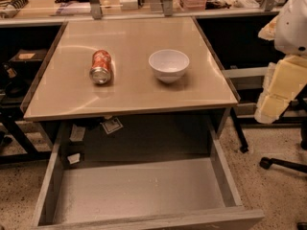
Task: Place coke can into top drawer
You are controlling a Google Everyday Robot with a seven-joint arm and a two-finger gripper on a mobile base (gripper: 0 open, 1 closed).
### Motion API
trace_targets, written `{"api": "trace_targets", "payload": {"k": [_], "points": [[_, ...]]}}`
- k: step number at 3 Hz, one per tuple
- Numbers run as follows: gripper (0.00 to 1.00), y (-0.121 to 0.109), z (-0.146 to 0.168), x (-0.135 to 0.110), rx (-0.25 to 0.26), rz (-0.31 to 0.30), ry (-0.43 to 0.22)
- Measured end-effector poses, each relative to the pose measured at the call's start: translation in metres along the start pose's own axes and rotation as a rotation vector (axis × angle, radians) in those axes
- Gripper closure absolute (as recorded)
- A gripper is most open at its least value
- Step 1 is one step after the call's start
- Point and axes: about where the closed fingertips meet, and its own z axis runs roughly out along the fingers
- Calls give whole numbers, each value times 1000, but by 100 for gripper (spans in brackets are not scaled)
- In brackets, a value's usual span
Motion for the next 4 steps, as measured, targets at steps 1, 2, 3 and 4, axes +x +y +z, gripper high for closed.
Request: {"api": "trace_targets", "payload": {"k": [1,2,3,4], "points": [[0,0,7,-39,-20,-26,6],[0,-1,7,-39,-17,-27,3],[0,-1,10,-62,-16,-66,-33],[0,4,19,-96,5,-132,-36]]}}
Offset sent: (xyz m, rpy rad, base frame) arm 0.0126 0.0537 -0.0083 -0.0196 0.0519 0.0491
